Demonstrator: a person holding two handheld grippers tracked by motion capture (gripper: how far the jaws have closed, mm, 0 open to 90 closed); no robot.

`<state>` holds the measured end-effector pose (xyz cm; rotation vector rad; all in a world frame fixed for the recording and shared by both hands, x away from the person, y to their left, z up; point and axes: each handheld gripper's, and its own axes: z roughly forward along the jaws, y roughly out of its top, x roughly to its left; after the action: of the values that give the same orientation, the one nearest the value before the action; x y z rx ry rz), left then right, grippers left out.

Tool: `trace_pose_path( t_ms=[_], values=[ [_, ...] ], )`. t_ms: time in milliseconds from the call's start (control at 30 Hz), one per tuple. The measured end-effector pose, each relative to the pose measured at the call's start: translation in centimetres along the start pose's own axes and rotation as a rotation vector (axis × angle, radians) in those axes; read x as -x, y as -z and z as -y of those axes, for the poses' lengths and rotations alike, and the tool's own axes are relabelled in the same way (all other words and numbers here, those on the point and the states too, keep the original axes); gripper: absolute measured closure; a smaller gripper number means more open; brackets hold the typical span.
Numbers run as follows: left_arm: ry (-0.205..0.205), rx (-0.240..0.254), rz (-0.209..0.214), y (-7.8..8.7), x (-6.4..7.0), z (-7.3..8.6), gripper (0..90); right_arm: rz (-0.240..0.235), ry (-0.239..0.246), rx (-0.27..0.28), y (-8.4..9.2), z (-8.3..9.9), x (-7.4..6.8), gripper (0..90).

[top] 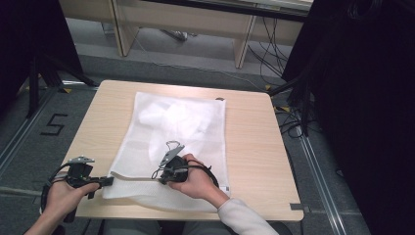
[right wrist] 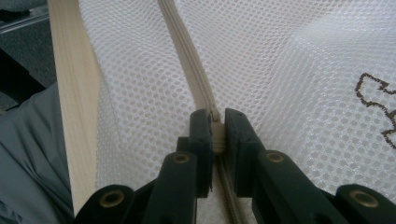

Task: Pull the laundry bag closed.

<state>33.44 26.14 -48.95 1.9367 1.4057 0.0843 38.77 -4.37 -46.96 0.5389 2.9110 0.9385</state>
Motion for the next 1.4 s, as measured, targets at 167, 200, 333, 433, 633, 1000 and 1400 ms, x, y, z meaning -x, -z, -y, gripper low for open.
trace_pose_path(
  t_ms=[167,200,333,433,633,1000,1400],
  values=[
    [-0.001,0.005,-0.007,-0.1,0.1,0.0,86.5,0.000,0.001,-0.003,0.2,0.2,0.1,82.6],
    [-0.002,0.006,-0.009,-0.1,0.1,0.0,86.5,0.000,0.001,-0.005,0.2,0.2,0.1,82.6],
    [-0.011,-0.002,-0.011,-0.1,0.0,0.0,86.4,-0.002,0.010,0.000,0.2,0.3,0.1,82.6],
    [0.008,0.013,-0.020,-0.2,0.2,0.0,86.5,0.000,0.009,0.006,0.3,0.4,0.2,82.5],
    [-0.016,-0.006,-0.007,-0.1,0.0,-0.1,86.5,0.008,0.009,-0.002,0.6,0.6,0.3,82.6],
    [-0.007,-0.005,0.000,-0.2,0.1,-0.2,86.5,0.002,-0.004,0.002,0.8,0.8,0.3,82.6],
    [-0.006,-0.013,0.000,-0.2,0.0,-0.2,86.5,0.010,-0.008,0.004,1.3,1.4,0.7,82.6]
  ],
)
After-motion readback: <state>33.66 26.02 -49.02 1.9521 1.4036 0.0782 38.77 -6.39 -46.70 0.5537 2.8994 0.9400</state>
